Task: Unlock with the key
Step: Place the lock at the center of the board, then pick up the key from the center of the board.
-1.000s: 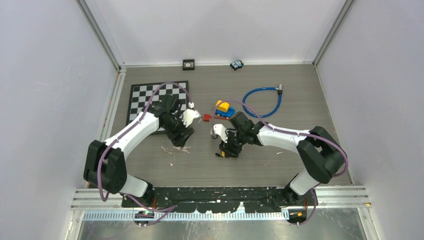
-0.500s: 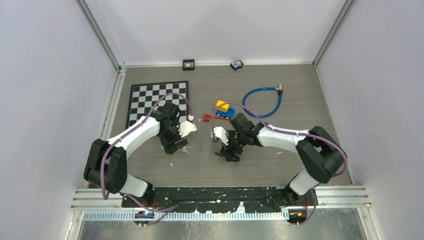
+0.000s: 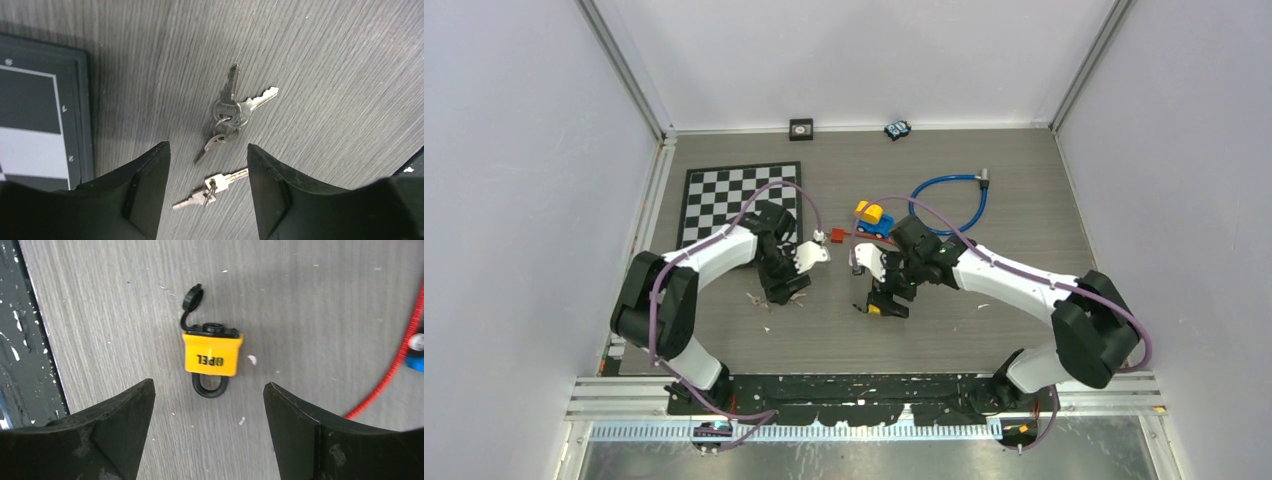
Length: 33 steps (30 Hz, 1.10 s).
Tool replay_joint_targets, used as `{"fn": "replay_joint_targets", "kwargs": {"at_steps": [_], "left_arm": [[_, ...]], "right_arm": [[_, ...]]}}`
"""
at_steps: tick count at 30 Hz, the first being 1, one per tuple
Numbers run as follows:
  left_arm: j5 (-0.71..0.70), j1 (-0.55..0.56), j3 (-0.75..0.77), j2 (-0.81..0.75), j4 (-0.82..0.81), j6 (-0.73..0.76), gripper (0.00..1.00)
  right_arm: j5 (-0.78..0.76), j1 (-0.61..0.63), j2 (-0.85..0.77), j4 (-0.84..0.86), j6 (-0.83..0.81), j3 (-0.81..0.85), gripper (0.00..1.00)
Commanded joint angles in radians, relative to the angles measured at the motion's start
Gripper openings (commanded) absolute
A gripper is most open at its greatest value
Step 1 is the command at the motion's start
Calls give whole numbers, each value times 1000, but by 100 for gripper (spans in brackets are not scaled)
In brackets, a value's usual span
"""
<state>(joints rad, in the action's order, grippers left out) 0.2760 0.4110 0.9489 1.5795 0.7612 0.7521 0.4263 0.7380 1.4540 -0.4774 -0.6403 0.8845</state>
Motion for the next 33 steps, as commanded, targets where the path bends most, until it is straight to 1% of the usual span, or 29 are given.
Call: {"fn": "replay_joint_targets", "kwargs": {"at_steps": [1, 6, 8, 10, 13, 16, 19, 21, 23, 27, 29, 33], "left_arm": [[36, 17, 20, 26, -32, 55, 57], [16, 31, -19, 29, -68, 51, 45], [9, 37, -40, 19, -100, 43, 39], [9, 41, -57, 6, -115, 35, 32], [19, 41, -82, -18, -122, 31, 19], [25, 41, -98, -56, -130, 20, 9], [48, 41, -104, -108, -129, 15, 1], [68, 41, -99, -131, -125, 4, 0], [109, 41, -90, -160, -116, -12, 0], [231, 40, -46, -221, -75, -64, 0], [317, 39, -11, -253, -34, -104, 0], [464, 39, 60, -287, 30, -194, 0]], "right_arm": [[-114, 3, -86, -58, 58, 70, 85], [-180, 3, -192, -14, 102, 53, 89], [-210, 2, -237, 23, 120, 35, 89], [-257, 2, -271, 76, 143, 13, 93], [-308, 0, -269, 81, 166, 33, 98], [-315, -2, -242, 9, 135, 86, 98], [-298, -2, -203, -167, 1, 188, 98], [-322, -6, -191, -223, -20, 242, 98], [-294, -16, -199, -228, 8, 272, 98], [-159, -20, -217, -128, 172, 257, 98], [-86, -21, -195, -85, 253, 259, 96], [78, -22, -130, -35, 317, 257, 91]]}}
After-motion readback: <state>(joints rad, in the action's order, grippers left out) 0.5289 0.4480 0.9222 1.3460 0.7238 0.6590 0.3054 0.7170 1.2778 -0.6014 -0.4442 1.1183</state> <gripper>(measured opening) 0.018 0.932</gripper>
